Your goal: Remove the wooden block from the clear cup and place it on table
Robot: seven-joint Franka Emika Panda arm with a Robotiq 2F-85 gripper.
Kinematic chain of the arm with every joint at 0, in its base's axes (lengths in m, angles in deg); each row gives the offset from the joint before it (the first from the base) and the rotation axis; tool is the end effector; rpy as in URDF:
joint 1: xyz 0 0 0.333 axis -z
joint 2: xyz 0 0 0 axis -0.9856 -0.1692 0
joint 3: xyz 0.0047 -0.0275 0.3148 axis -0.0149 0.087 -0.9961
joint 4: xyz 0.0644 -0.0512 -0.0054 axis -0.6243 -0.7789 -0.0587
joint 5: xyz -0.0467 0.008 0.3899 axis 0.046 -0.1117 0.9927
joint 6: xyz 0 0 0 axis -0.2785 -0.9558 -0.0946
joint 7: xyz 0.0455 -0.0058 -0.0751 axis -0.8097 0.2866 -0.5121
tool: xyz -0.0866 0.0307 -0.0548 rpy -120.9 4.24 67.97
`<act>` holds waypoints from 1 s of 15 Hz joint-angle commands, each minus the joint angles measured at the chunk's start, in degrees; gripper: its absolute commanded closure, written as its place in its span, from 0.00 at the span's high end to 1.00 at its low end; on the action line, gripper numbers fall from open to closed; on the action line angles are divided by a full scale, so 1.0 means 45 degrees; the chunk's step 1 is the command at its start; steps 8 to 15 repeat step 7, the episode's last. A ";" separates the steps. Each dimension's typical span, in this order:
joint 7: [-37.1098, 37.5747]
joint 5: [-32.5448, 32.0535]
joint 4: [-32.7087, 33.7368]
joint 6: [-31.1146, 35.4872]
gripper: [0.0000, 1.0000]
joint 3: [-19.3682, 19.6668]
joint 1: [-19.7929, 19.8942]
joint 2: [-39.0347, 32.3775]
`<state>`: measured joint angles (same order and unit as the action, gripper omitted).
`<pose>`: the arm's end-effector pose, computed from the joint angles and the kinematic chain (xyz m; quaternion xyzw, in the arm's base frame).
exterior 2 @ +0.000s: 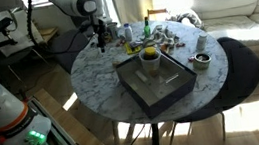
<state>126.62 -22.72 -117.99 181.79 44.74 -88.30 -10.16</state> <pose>0.5599 0.0487 0.2818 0.9288 -0.3633 -0.0618 0.0403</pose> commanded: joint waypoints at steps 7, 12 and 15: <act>-0.3278 -0.0348 -0.1327 -0.1874 1.00 -0.0893 0.0354 0.2800; -0.3278 -0.0348 -0.1327 -0.1874 1.00 -0.0893 0.0354 0.2800; -0.3278 -0.0348 -0.1327 -0.1874 1.00 -0.0893 0.0354 0.2800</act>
